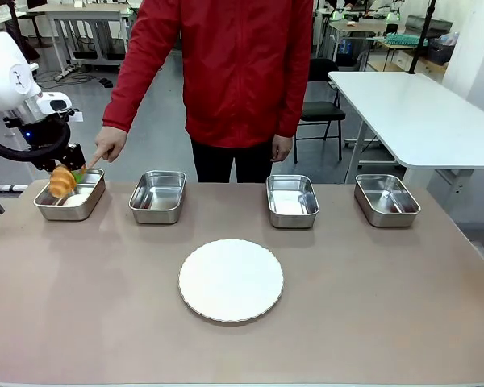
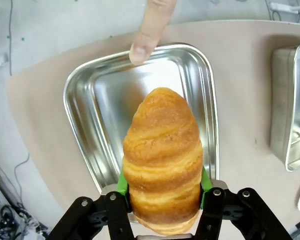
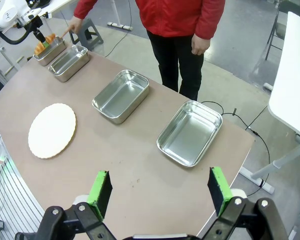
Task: Place the bread in the container.
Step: Place the Butter Roll into the Airtight Container indicated by the human.
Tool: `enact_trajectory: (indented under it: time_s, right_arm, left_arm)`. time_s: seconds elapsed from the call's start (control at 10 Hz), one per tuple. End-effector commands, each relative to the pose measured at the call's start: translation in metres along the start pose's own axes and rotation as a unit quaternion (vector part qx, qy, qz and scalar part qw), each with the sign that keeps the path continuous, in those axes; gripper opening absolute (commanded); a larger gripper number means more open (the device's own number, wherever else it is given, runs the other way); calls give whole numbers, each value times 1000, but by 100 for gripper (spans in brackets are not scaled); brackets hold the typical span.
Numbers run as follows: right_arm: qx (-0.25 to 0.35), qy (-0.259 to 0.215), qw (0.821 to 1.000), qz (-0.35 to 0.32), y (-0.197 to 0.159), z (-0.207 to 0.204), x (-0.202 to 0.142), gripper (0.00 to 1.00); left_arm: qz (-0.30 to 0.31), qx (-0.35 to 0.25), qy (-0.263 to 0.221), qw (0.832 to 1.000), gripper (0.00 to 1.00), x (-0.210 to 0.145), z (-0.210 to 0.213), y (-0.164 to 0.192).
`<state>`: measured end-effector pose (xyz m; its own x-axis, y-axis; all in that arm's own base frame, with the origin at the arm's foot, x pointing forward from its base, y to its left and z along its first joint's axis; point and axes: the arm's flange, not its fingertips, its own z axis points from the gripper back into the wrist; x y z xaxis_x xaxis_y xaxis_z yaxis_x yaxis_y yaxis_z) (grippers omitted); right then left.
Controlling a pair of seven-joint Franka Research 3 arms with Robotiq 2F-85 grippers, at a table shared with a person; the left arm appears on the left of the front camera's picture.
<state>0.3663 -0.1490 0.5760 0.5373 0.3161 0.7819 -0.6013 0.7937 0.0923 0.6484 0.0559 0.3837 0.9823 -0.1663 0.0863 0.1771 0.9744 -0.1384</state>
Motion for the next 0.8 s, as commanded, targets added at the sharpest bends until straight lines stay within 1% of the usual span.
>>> enact_trajectory:
  time_s: [0.0,0.1,0.3,0.7]
  right_arm:
    - [7,-16,1000,3,0,0,0,100]
    - [7,-16,1000,3,0,0,0,100]
    - [7,-16,1000,3,0,0,0,100]
    - [7,-16,1000,3,0,0,0,100]
  left_arm:
    - [10,5,11,1000,55,-1,-2,-3]
    - [13,2,4,1000,100,0,-1,-1]
    - [13,11,1,1000,100,0,-3,-2]
    - [-1,8,-11,1000,100,-2,1,-4]
